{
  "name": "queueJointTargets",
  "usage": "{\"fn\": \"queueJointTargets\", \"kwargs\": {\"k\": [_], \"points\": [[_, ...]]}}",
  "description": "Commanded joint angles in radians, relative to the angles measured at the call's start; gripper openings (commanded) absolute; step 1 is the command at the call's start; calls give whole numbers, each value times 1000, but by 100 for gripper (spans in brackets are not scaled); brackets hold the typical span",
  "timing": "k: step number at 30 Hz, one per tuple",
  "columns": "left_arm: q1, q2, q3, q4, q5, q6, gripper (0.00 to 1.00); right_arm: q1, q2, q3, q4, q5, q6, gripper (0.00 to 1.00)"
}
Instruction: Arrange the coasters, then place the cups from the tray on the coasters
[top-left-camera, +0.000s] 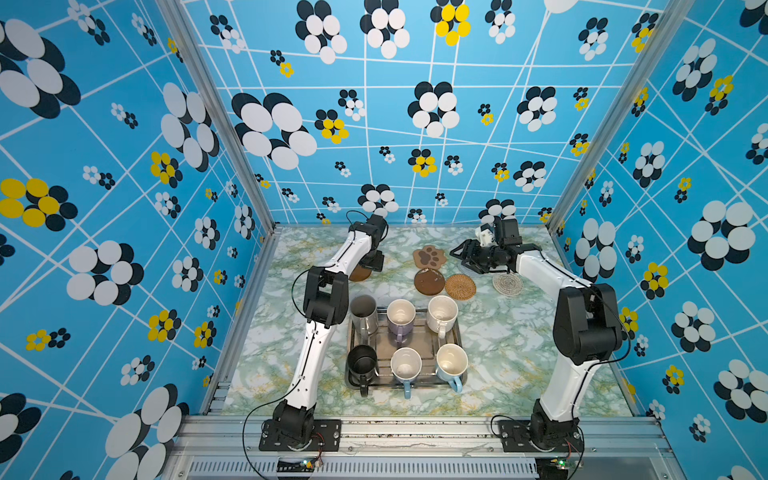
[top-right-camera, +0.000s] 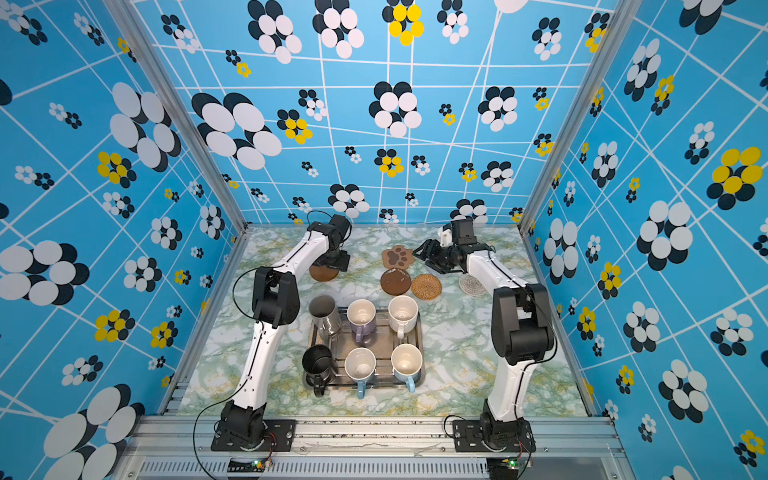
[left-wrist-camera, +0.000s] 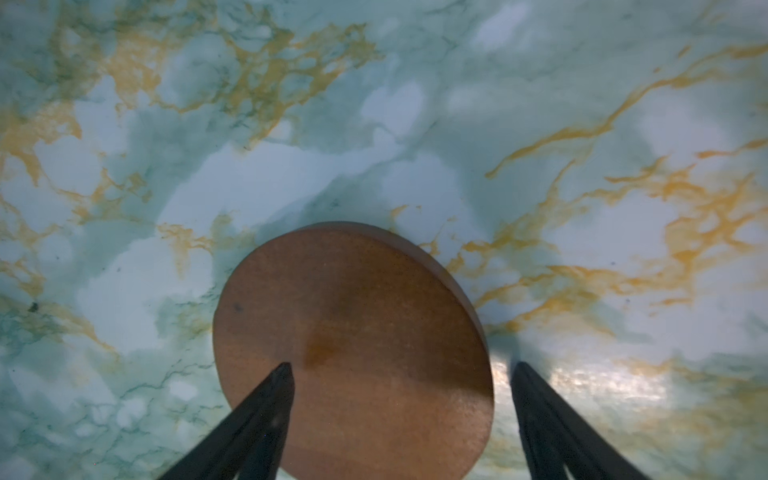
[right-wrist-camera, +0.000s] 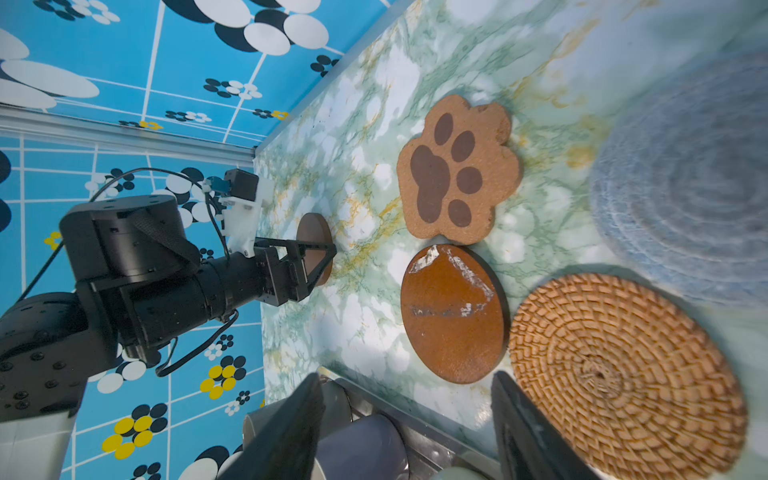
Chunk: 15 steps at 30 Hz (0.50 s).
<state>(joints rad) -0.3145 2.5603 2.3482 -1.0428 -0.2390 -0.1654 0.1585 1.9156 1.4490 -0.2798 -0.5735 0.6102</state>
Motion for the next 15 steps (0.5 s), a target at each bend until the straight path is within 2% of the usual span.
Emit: {"fn": "queueJointTargets", "kwargs": {"k": [1,15], "points": [[22,-4,-38,-8,-38,14,83,22,40,39,-32,-27,-4,66],[46,-53,-103,29,-55,29,84,52,143,98,-100,-17,-37,65]]}}
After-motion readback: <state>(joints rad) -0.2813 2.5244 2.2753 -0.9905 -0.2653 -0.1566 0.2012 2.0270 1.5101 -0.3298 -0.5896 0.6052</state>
